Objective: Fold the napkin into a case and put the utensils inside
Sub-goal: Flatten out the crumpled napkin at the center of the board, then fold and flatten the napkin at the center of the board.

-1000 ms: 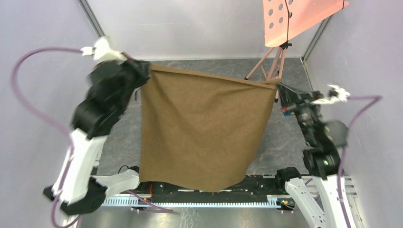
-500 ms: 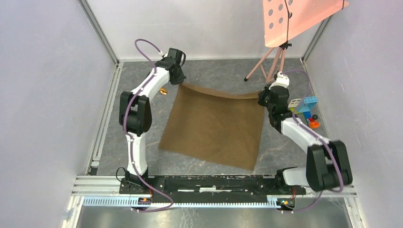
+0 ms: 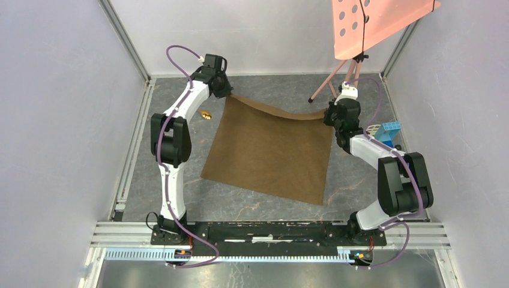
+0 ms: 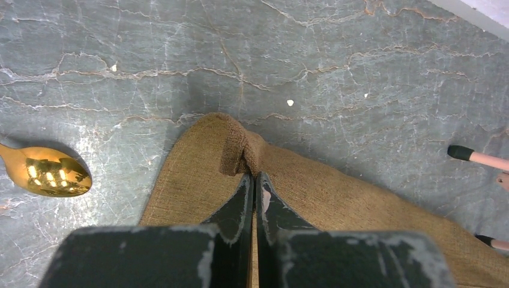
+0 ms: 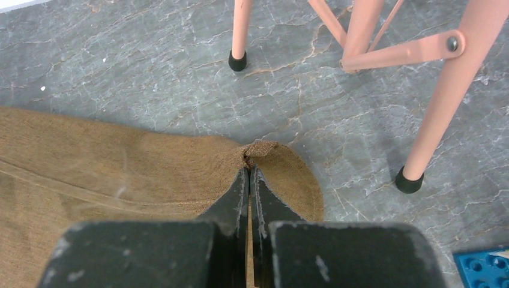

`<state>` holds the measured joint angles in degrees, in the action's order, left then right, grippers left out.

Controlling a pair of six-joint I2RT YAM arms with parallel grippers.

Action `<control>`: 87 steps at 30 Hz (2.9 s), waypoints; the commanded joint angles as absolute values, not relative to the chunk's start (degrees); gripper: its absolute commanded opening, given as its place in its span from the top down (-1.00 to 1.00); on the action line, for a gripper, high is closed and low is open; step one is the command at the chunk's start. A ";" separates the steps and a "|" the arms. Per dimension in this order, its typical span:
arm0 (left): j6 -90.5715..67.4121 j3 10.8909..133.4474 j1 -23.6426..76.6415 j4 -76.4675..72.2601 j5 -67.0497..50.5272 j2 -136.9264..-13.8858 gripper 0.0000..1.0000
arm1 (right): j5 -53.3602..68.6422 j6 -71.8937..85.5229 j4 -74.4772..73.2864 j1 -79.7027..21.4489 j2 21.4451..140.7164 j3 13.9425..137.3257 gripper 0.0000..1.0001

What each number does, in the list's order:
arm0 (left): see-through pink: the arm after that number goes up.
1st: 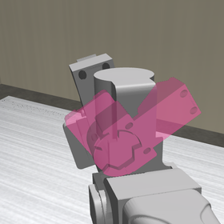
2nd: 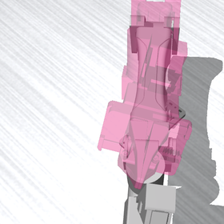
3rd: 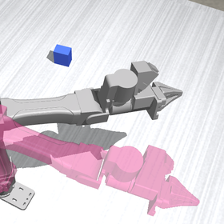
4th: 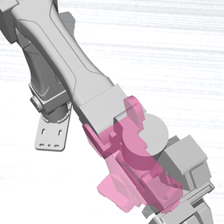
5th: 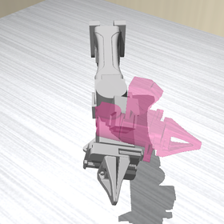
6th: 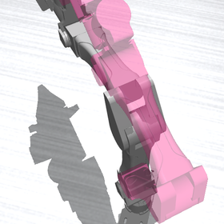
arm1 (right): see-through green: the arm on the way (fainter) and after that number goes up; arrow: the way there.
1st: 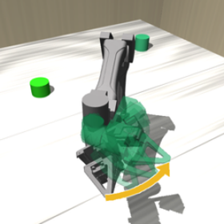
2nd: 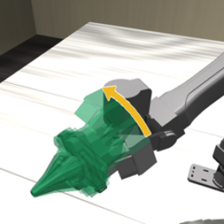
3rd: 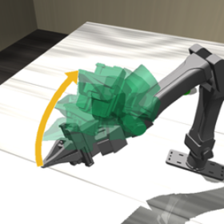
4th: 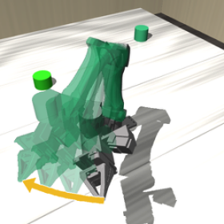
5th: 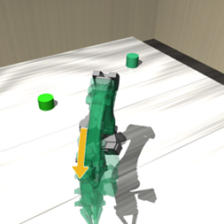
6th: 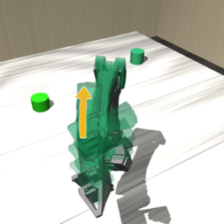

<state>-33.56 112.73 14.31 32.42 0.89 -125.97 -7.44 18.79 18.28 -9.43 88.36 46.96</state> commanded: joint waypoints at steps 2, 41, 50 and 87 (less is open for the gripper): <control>-31.86 114.47 12.86 31.02 -3.86 -126.11 0.95 | -5.09 16.32 20.38 -7.95 89.13 50.90 1.00; -33.80 87.97 9.78 40.16 -7.38 -105.42 0.96 | 14.72 22.53 1.31 -7.27 77.80 40.30 1.00; -30.84 63.11 9.78 39.43 -7.34 -91.48 0.95 | 20.26 25.70 -1.29 -8.75 59.22 20.94 1.00; -32.57 45.99 10.61 39.61 -4.33 -82.52 0.96 | 21.48 30.97 -11.61 -11.69 40.92 8.72 1.00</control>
<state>-33.56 46.11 10.15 39.03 -6.63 -84.23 20.62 30.28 -12.45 -11.18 41.30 9.69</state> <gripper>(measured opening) 0.039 0.007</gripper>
